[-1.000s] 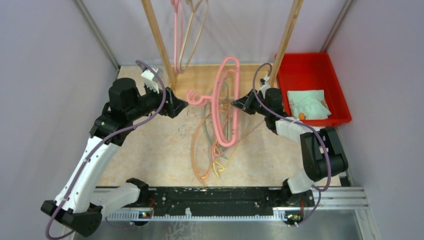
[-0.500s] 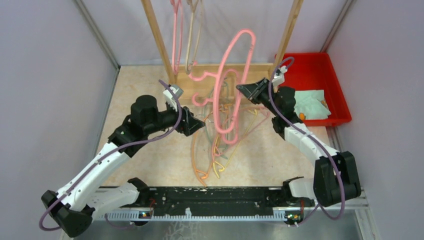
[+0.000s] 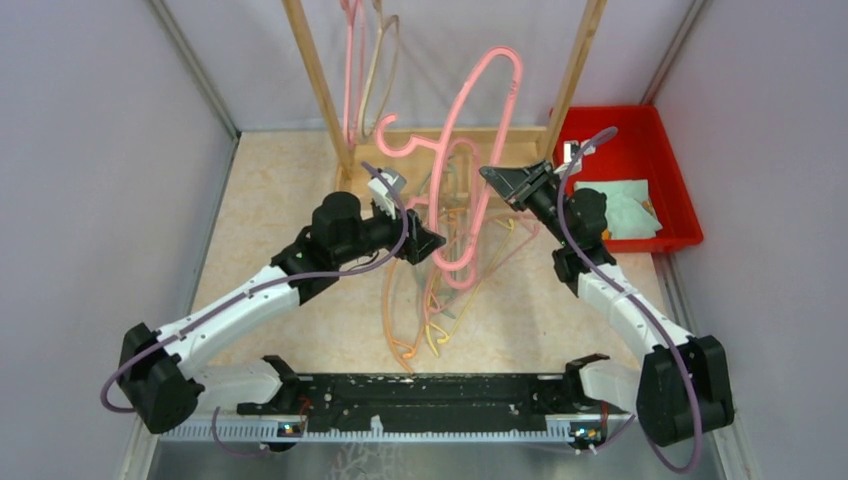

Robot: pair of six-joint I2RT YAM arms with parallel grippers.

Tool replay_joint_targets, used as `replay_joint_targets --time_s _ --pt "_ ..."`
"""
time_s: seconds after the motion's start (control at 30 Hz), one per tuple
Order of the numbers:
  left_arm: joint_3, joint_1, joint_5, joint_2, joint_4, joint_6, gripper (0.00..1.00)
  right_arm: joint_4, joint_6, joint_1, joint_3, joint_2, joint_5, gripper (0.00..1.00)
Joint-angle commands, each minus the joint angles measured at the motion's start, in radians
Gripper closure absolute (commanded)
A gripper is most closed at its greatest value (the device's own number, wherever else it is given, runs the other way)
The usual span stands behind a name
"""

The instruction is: Organize the hangers

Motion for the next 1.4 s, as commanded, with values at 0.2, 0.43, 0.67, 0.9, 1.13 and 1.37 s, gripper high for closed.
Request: replay_joint_targets --time_s 0.2,0.43,0.67,0.9,1.13,1.37 --pt "0.070 -0.063 0.014 0.121 0.197 -0.023 0.48 0.066 0.054 0.010 -0.013 -0.127 -0.003 1.00" --pt "0.083 -0.151 -0.032 0.144 0.170 -0.016 0.85 -0.020 0.002 0.010 -0.018 -0.157 0.028 1.00" --pt "0.057 -0.223 -0.126 0.139 0.130 -0.007 1.00 -0.170 -0.064 0.010 0.012 -0.167 0.045 0.79" --pt "0.260 -0.284 -0.447 0.197 -0.129 0.153 1.00 -0.455 -0.238 0.010 0.123 -0.169 0.139 0.25" --pt "0.505 -0.251 -0.654 0.263 -0.286 0.321 1.00 -0.674 -0.412 0.008 0.222 -0.186 0.238 0.09" --pt "0.606 -0.084 -0.598 0.282 -0.284 0.373 1.00 -0.705 -0.450 0.009 0.159 -0.275 0.249 0.04"
